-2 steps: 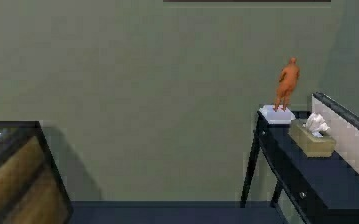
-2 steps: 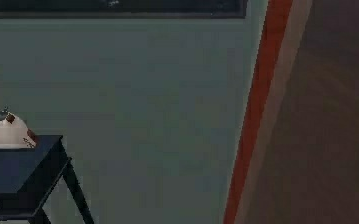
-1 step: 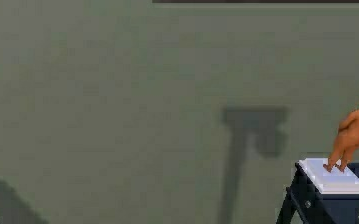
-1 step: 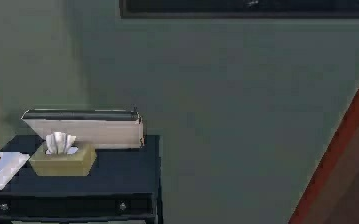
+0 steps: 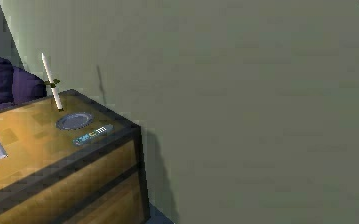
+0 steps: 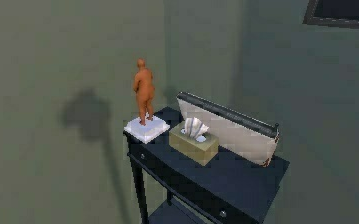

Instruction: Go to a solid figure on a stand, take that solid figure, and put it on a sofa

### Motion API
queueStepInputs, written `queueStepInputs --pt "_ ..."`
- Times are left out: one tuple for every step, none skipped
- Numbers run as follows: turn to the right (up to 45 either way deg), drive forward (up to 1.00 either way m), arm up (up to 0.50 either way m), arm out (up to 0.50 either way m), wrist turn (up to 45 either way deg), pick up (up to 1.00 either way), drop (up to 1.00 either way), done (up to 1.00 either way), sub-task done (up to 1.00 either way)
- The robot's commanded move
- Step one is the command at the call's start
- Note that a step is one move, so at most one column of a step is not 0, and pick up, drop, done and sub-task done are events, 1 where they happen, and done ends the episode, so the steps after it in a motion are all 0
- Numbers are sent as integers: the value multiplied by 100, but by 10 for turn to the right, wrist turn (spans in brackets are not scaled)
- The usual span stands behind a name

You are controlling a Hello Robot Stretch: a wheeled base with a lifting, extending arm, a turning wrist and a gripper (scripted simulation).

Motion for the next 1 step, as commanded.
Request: queueStepInputs --pt "0 0 50 0 0 0 0 0 0"
